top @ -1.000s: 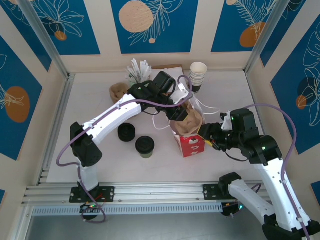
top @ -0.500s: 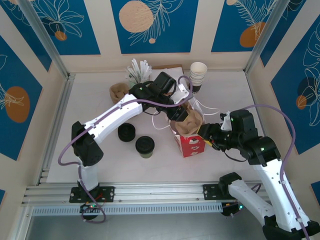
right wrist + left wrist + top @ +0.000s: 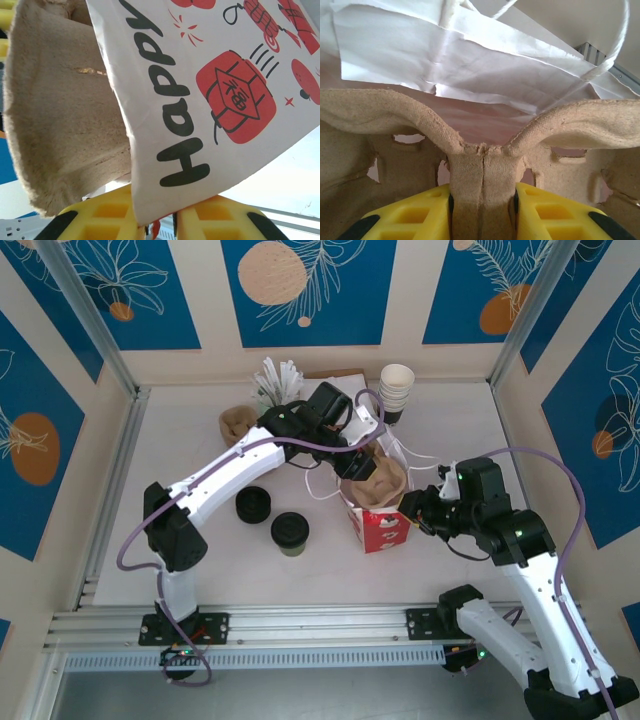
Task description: Pack the takeout coffee
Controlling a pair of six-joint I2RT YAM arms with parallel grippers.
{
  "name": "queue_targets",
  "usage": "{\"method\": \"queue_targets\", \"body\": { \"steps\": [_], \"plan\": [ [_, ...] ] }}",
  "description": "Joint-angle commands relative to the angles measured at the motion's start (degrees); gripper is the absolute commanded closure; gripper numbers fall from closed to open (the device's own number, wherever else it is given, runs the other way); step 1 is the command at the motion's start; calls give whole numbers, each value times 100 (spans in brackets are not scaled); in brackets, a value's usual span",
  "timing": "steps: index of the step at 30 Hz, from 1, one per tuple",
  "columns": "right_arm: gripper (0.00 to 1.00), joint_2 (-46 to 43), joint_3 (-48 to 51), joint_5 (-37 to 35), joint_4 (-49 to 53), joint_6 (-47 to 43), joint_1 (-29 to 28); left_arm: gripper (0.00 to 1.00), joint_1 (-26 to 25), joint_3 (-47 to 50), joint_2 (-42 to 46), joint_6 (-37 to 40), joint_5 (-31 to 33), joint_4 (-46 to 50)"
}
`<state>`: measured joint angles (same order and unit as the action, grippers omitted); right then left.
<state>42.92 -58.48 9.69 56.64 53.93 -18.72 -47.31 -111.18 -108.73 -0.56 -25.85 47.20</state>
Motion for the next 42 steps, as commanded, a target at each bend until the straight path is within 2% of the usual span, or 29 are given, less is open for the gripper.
{"method": "queue_targets", "body": {
  "steps": [1, 8, 28, 29, 37, 42],
  "plan": [
    [83, -46, -87, 178, 326, -150, 22, 68, 19, -185, -119, 33, 89, 13],
    [89, -51, -181, 504, 479, -146, 31, 69, -19, -185, -244, 225, 173, 25],
    [89, 284, -706, 1217, 866, -260, 230, 68, -262, -209, -463, 1048, 1000, 443],
    [88, 295, -741, 1257, 887, -269, 251, 68, -277, -211, -476, 1072, 1005, 456],
    [64, 316, -1082, 1329, 1167, -502, 550, 68, -343, -218, -533, 1146, 981, 411],
    [58, 348, -1271, 1232, 1330, -821, 843, 68, -357, -212, -535, 1145, 972, 352]
  ]
}}
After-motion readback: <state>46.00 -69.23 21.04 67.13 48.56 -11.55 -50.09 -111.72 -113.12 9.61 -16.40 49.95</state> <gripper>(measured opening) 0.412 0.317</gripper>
